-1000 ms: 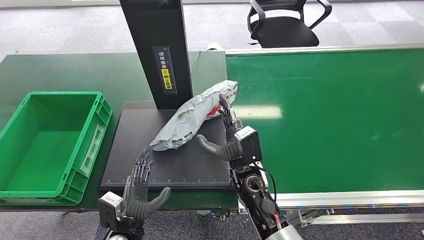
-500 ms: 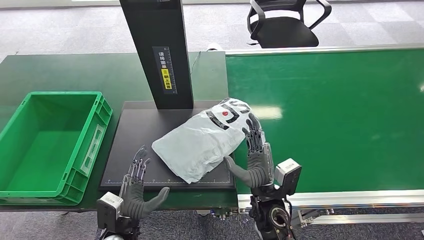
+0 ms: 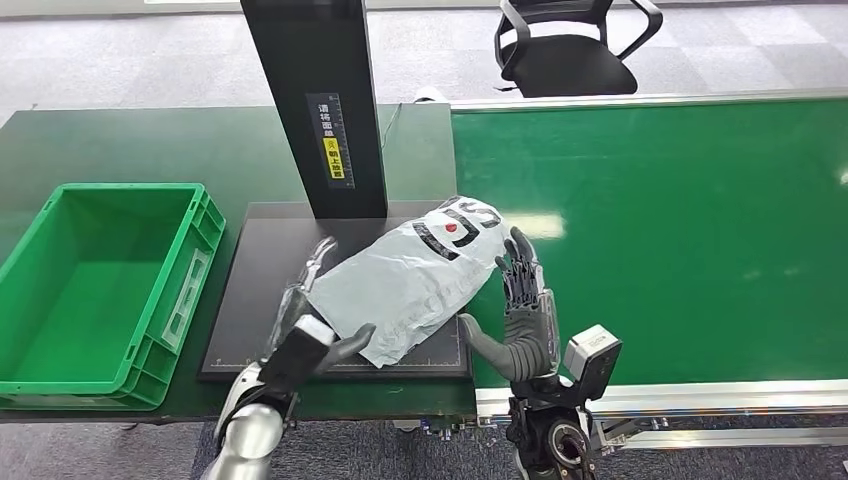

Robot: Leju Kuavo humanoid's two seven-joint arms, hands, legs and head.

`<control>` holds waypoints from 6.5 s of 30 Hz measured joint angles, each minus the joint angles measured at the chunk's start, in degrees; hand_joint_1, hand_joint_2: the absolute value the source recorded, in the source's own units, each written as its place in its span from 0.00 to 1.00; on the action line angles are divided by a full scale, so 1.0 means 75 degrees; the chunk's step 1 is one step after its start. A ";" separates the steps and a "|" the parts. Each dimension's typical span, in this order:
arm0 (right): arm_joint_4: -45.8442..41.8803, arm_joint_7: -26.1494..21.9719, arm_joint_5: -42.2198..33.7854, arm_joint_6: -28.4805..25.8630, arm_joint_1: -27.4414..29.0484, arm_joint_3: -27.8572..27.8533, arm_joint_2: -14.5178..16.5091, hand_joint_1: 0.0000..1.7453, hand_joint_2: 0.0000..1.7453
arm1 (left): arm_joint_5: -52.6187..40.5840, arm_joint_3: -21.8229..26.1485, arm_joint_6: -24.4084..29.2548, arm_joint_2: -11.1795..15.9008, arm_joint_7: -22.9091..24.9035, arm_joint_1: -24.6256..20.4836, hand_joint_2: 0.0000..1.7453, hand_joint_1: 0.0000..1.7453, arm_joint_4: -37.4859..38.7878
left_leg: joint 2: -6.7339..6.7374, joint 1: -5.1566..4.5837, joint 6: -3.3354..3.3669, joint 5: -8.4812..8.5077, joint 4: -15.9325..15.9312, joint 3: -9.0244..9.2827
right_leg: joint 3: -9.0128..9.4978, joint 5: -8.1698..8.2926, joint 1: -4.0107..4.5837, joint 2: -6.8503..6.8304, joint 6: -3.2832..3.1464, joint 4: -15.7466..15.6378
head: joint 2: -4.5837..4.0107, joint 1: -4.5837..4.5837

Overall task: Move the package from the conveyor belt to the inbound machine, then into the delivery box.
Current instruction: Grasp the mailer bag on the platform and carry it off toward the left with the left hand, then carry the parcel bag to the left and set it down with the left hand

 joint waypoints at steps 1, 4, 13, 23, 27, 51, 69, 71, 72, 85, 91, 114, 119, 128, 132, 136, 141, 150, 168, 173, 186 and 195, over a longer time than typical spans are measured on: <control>0.0000 0.0002 -0.0003 0.0018 -0.0009 -0.0007 0.0016 0.00 1.00 | -0.0260 -0.0147 0.0167 0.0017 0.0105 -0.0363 1.00 0.00 0.0499 | 0.0000 0.0000 0.0000 0.0001 0.0001 0.0002 | 0.0002 0.0002 0.0000 0.0000 0.0000 0.0000 | 0.0000 -0.0001; 0.0000 0.0006 -0.0025 0.0058 -0.0042 -0.0036 0.0044 0.00 1.00 | -0.0723 -0.0512 0.0531 0.0021 0.0272 -0.1436 1.00 0.00 0.2005 | 0.0001 0.0000 0.0000 0.0003 0.0002 0.0003 | 0.0008 0.0006 -0.0001 0.0000 -0.0002 0.0002 | 0.0000 0.0000; 0.0055 0.0029 -0.0185 0.0095 -0.0129 -0.0115 0.0046 0.00 1.00 | -0.1519 -0.1132 0.0270 -0.0021 0.1236 -0.3457 1.00 0.00 0.5103 | 0.0003 0.0000 0.0000 0.0002 0.0000 -0.0008 | -0.0003 0.0005 0.0001 0.0003 -0.0002 0.0004 | 0.0000 -0.0001; 0.0161 0.0029 -0.0225 0.0098 -0.0196 -0.0170 0.0046 0.00 1.00 | -0.1882 -0.1469 -0.0153 0.0078 0.1640 -0.3957 1.00 0.00 0.6295 | 0.0002 0.0000 0.0000 0.0002 -0.0001 -0.0007 | 0.0003 0.0005 0.0000 0.0002 -0.0002 0.0003 | 0.0000 0.0001; 0.0205 0.0029 -0.0245 0.0106 -0.0196 -0.0185 0.0046 0.00 1.00 | -0.1981 -0.1575 -0.0211 0.0114 0.1689 -0.4030 1.00 0.00 0.6413 | 0.0002 0.0000 0.0000 0.0002 -0.0001 0.0001 | 0.0012 0.0005 0.0000 0.0002 -0.0002 0.0004 | 0.0000 0.0001; 0.0163 0.0012 -0.0144 0.0170 0.0143 -0.0306 0.0046 0.00 1.00 | -0.0583 -0.0911 0.1562 0.0265 -0.0239 -0.4019 1.00 1.00 0.6106 | 0.0002 0.0000 0.0000 0.0001 -0.0001 0.0006 | 0.0012 0.0004 0.0000 0.0002 -0.0002 0.0003 | 0.0000 0.0001; 0.0034 0.0012 -0.0138 0.0168 0.0270 -0.0441 0.0046 0.00 1.00 | -0.0519 -0.0635 0.1640 0.0375 -0.0358 -0.4007 1.00 1.00 0.5768 | 0.0002 0.0000 0.0000 0.0001 -0.0001 0.0003 | 0.0010 0.0004 0.0000 0.0002 -0.0002 0.0003 | 0.0000 0.0001; 0.0026 0.0012 -0.0135 0.0167 0.0279 -0.0446 0.0046 0.00 1.00 | -0.0510 -0.0634 0.1666 0.0375 -0.0372 -0.4005 1.00 1.00 0.5766 | 0.0002 0.0000 0.0000 0.0001 0.0000 0.0003 | 0.0010 0.0004 0.0000 0.0002 -0.0002 0.0003 | 0.0000 0.0001; 0.0023 0.0012 -0.0129 0.0164 0.0284 -0.0449 0.0046 0.00 1.00 | -0.0480 -0.0630 0.1719 0.0379 -0.0405 -0.3998 1.00 1.00 0.5752 | 0.0002 0.0000 0.0000 0.0001 0.0000 0.0003 | 0.0010 0.0004 0.0000 0.0002 -0.0002 0.0003 | 0.0000 0.0002; -0.0458 -0.0017 -0.0032 0.0023 0.0907 -0.0570 0.0050 0.00 1.00 | 0.0437 0.0378 0.2085 0.1822 -0.0068 -0.2609 1.00 1.00 0.2021 | 0.0057 0.0003 -0.0007 -0.0004 -0.0015 -0.0017 | -0.0005 0.0002 0.0004 0.0045 -0.0007 0.0019 | 0.0000 0.0007; -0.0636 -0.0029 -0.0017 0.0209 0.1206 -0.0870 0.0103 0.00 1.00 | 0.2061 0.3328 0.0797 0.3505 -0.0607 -0.1145 1.00 1.00 -0.0254 | 0.0128 0.0017 -0.0044 -0.0026 -0.0026 0.0022 | -0.0051 -0.0020 0.0016 0.0125 -0.0031 0.0028 | 0.0000 -0.0017; -0.0694 0.0029 0.0075 0.0562 0.1097 -0.1078 0.0398 0.00 1.00 | 0.0946 0.5638 0.0131 0.4026 0.0053 -0.0561 1.00 1.00 -0.1651 | 0.0054 0.0019 -0.0040 -0.0020 -0.0026 0.0026 | -0.0005 -0.0027 0.0018 0.0049 -0.0040 0.0021 | 0.0000 -0.0012; -0.0691 0.0029 0.0077 0.0571 0.1082 -0.1094 0.0406 0.00 1.00 | 0.0927 0.5528 0.0153 0.4135 0.0059 -0.0770 1.00 1.00 -0.1338 | 0.0053 0.0018 -0.0040 -0.0021 -0.0025 0.0024 | -0.0010 -0.0028 0.0018 0.0049 -0.0040 0.0020 | 0.0000 -0.0012; -0.0631 0.0031 0.0063 0.0637 0.0952 -0.1096 0.0405 0.00 1.00 | -0.0155 0.4900 0.0141 0.4601 0.0707 -0.2271 1.00 0.99 0.0327 | 0.0015 0.0021 -0.0043 0.0000 -0.0025 0.0022 | -0.0008 -0.0024 0.0021 0.0021 -0.0044 0.0020 | 0.0000 -0.0011; -0.0599 0.0030 0.0057 0.0627 0.0953 -0.1061 0.0403 0.00 1.00 | -0.0870 0.4296 0.0352 0.4807 0.1121 -0.3608 1.00 0.99 0.1894 | 0.0012 0.0021 -0.0043 0.0009 -0.0023 0.0024 | 0.0002 -0.0013 0.0021 0.0016 -0.0047 0.0023 | 0.0000 -0.0012; -0.0597 0.0009 0.0035 0.0566 0.1028 -0.1041 0.0396 0.00 1.00 | -0.1246 0.3848 0.0467 0.4840 0.1420 -0.4557 1.00 0.94 0.3167 | 0.0017 0.0020 -0.0043 0.0008 -0.0022 0.0022 | -0.0001 -0.0011 0.0020 0.0018 -0.0046 0.0023 | 0.0000 -0.0011; -0.0594 0.0003 -0.0010 0.0550 0.1123 -0.1037 0.0385 0.00 1.00 | -0.1403 0.3587 0.0618 0.4834 0.1512 -0.4950 1.00 0.89 0.4168 | 0.0033 0.0019 -0.0044 0.0005 -0.0023 0.0012 | -0.0020 -0.0012 0.0020 0.0026 -0.0047 0.0022 | 0.0000 -0.0012; -0.0568 0.0003 -0.0023 0.0550 0.1126 -0.1005 0.0383 0.00 1.00 | -0.1475 0.3469 0.0689 0.4790 0.1528 -0.4956 1.00 0.89 0.4892 | 0.0037 0.0020 -0.0044 0.0005 -0.0023 0.0004 | -0.0027 -0.0012 0.0020 0.0028 -0.0048 0.0022 | 0.0000 -0.0011; -0.0502 -0.0035 -0.0009 0.0490 0.1175 -0.0984 0.0352 0.00 1.00 | -0.0137 0.4416 0.0308 0.5080 0.0283 -0.2965 1.00 0.96 0.4208 | 0.0049 0.0020 -0.0045 0.0003 -0.0026 -0.0013 | -0.0045 -0.0013 0.0020 0.0047 -0.0049 0.0022 | 0.0000 -0.0010; -0.0492 -0.0007 0.0018 0.0492 0.1155 -0.0994 0.0352 0.00 1.00 | 0.0047 0.4671 0.0030 0.5124 0.0239 -0.2555 1.00 0.02 0.3819 | 0.0049 0.0020 -0.0045 0.0004 -0.0026 -0.0013 | -0.0045 -0.0013 0.0021 0.0047 -0.0049 0.0023 | 0.0000 -0.0011; -0.0493 0.0061 0.0136 0.0473 0.1171 -0.1048 0.0364 0.00 1.00 | 0.0818 0.4998 -0.0277 0.4767 -0.0088 -0.1671 1.00 0.00 0.1985 | 0.0050 0.0020 -0.0045 0.0003 -0.0025 -0.0014 | -0.0049 -0.0013 0.0020 0.0047 -0.0049 0.0020 | 0.0000 -0.0011; -0.0501 0.0093 0.0146 0.0337 0.1182 -0.1075 0.0424 0.00 1.00 | 0.2705 0.4926 0.0526 0.3769 -0.1245 -0.0557 1.00 0.00 -0.0873 | 0.0051 0.0015 -0.0043 -0.0002 -0.0024 -0.0013 | -0.0049 -0.0014 0.0015 0.0047 -0.0047 0.0018 | 0.0000 -0.0011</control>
